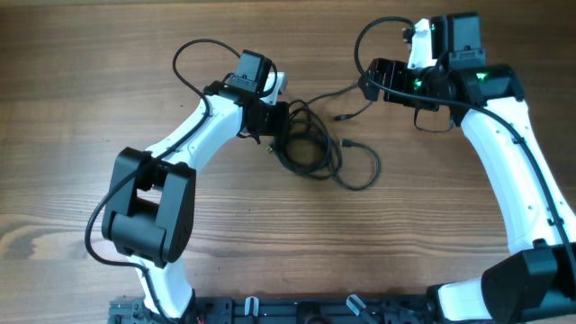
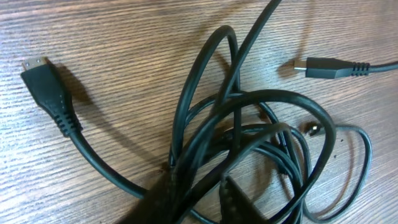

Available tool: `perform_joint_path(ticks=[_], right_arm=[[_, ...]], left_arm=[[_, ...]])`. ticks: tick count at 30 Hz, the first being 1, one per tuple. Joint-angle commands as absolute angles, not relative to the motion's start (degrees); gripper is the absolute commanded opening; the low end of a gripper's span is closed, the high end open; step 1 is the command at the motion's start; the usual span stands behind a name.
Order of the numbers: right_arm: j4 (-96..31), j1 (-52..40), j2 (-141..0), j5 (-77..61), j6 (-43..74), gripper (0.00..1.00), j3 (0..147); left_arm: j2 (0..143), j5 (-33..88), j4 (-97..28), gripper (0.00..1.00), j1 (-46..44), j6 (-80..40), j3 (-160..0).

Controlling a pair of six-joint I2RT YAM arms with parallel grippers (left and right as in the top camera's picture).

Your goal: Untangle cables

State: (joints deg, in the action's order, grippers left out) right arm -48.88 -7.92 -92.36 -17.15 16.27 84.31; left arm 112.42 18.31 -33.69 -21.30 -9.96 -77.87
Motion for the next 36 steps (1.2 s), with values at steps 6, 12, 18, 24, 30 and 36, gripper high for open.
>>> perform_joint_path(ticks=[6, 12, 18, 24, 30, 36], right_arm=[[-48.47, -7.97, -93.23, -18.13, 16.49, 1.00, 84.68], [-48.51, -7.97, -93.23, -22.11, 13.28, 0.99, 84.68], [-48.49, -9.19, -93.23, -30.04, 11.99, 0.95, 84.68], [-48.21, -14.68, -93.41, -30.04, 12.23, 0.88, 84.68], [-48.25, -14.79, -93.43, -26.35, 16.73, 0.88, 84.68], [-47.66, -14.79, -93.43, -24.34, 16.69, 0.88, 84.68]], left_arm=[[109.56, 21.56, -36.03, 0.04, -19.90, -12.53, -80.51], [97.27, 25.80, -39.51, 0.04, -17.78, -20.75, -81.89], [91.18, 26.00, -43.57, 0.04, -17.78, -29.04, -81.89], [91.07, 30.26, -41.74, 0.04, -17.72, -33.91, -81.89], [83.79, 41.34, -28.34, 0.04, -16.58, -34.76, -81.89], [73.12, 41.30, -17.91, 0.04, -16.58, -40.95, -81.89]])
